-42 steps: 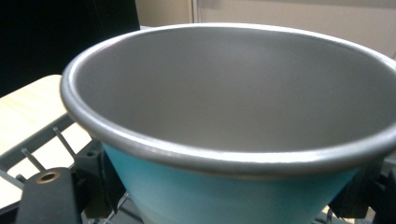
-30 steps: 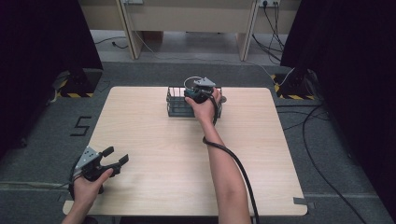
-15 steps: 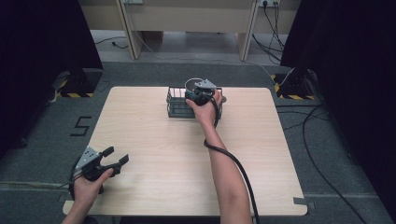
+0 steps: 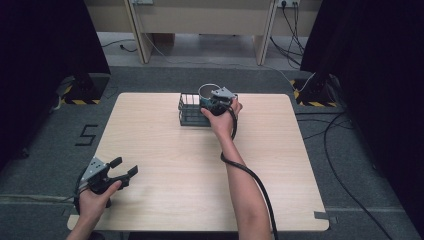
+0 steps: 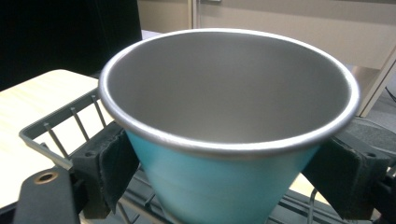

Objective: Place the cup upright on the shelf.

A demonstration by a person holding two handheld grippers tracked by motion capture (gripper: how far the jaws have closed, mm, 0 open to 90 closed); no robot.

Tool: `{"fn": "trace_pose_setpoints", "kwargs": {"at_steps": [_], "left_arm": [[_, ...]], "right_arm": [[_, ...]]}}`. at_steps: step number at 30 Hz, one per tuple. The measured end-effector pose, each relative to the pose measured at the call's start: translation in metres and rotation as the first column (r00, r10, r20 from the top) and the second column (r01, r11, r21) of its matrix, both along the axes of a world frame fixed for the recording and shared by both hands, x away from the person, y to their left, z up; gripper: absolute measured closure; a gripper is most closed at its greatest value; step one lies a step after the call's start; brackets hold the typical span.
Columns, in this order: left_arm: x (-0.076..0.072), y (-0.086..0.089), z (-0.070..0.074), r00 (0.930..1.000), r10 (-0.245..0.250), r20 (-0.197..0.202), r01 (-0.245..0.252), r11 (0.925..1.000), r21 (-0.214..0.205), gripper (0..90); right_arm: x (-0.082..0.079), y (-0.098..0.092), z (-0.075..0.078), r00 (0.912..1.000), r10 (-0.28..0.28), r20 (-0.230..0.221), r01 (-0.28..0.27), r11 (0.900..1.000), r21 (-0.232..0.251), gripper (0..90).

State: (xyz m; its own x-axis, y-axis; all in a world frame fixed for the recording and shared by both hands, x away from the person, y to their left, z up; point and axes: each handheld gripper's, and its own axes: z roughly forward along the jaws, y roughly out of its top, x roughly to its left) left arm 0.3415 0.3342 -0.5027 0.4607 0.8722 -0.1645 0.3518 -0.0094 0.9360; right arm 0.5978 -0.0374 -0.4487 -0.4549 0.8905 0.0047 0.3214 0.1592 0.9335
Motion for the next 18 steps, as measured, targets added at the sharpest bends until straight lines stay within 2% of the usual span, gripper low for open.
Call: {"fn": "trace_pose_setpoints", "kwargs": {"at_steps": [18], "left_arm": [[0.0, -0.001, 0.0, 1.0, 0.003, 0.0, -0.003, 1.0, 0.002, 19.4]], "right_arm": [[-0.023, -0.016, 0.001, 0.9999, 0.016, 0.003, -0.016, 0.9991, 0.04, 16.4]]}}
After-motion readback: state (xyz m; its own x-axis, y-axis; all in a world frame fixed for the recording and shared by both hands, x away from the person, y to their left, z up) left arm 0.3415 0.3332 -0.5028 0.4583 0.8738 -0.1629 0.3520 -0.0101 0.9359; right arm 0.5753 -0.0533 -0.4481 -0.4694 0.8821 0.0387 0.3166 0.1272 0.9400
